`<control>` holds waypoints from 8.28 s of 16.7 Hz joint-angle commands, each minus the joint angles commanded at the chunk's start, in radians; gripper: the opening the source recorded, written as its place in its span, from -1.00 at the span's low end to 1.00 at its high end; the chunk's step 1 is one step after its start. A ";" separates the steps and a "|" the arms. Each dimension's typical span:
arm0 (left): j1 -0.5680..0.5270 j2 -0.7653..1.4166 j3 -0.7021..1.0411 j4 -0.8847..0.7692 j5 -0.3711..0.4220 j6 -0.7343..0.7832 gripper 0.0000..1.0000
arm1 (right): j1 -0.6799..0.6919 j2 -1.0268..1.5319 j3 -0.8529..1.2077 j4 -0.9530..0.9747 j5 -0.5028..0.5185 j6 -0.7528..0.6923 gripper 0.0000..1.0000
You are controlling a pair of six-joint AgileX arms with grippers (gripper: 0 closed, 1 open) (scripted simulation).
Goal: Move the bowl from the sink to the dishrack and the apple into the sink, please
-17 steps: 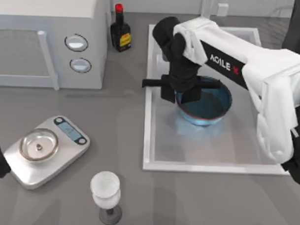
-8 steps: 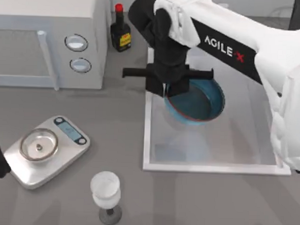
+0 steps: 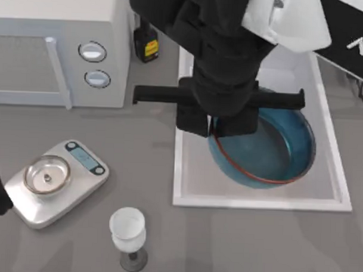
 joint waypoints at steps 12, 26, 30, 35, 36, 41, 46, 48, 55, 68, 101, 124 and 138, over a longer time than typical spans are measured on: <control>0.000 0.000 0.000 0.000 0.000 0.000 1.00 | 0.093 -0.221 -0.138 -0.100 0.003 0.089 -1.00; 0.000 0.000 0.000 0.000 0.000 0.000 1.00 | -0.791 -0.568 -0.509 0.918 -0.407 -0.527 -1.00; 0.000 0.000 0.000 0.000 0.000 0.000 1.00 | -1.091 -0.637 -0.617 1.244 -0.501 -0.730 -1.00; 0.000 0.000 0.000 0.000 0.000 0.000 1.00 | -1.290 -0.665 -0.683 1.444 -0.555 -0.873 -1.00; 0.000 0.000 0.000 0.000 0.000 0.000 1.00 | -1.299 -0.665 -0.685 1.453 -0.557 -0.880 -1.00; 0.000 0.000 0.000 0.000 0.000 0.000 1.00 | -1.295 -0.659 -0.683 1.453 -0.553 -0.879 -1.00; 0.000 0.000 0.000 0.000 0.000 0.000 1.00 | -1.279 -0.541 -0.742 1.619 -0.530 -0.880 -1.00; 0.000 0.000 0.000 0.000 0.000 0.000 1.00 | -1.267 -0.462 -0.788 1.753 -0.513 -0.881 -1.00; 0.000 0.000 0.000 0.000 0.000 0.000 1.00 | -1.201 -0.220 -0.986 2.214 -0.451 -0.881 -1.00; 0.000 0.000 0.000 0.000 0.000 0.000 1.00 | -1.187 -0.177 -1.030 2.284 -0.437 -0.880 -0.10; 0.000 0.000 0.000 0.000 0.000 0.000 1.00 | -1.060 -1.275 -1.604 1.742 -0.244 -0.845 1.00; 0.000 0.000 0.000 0.000 0.000 0.000 1.00 | -0.880 -1.974 -2.008 1.461 -0.160 -0.897 1.00; 0.000 0.000 0.000 0.000 0.000 0.000 1.00 | -0.880 -1.974 -2.008 1.461 -0.160 -0.897 1.00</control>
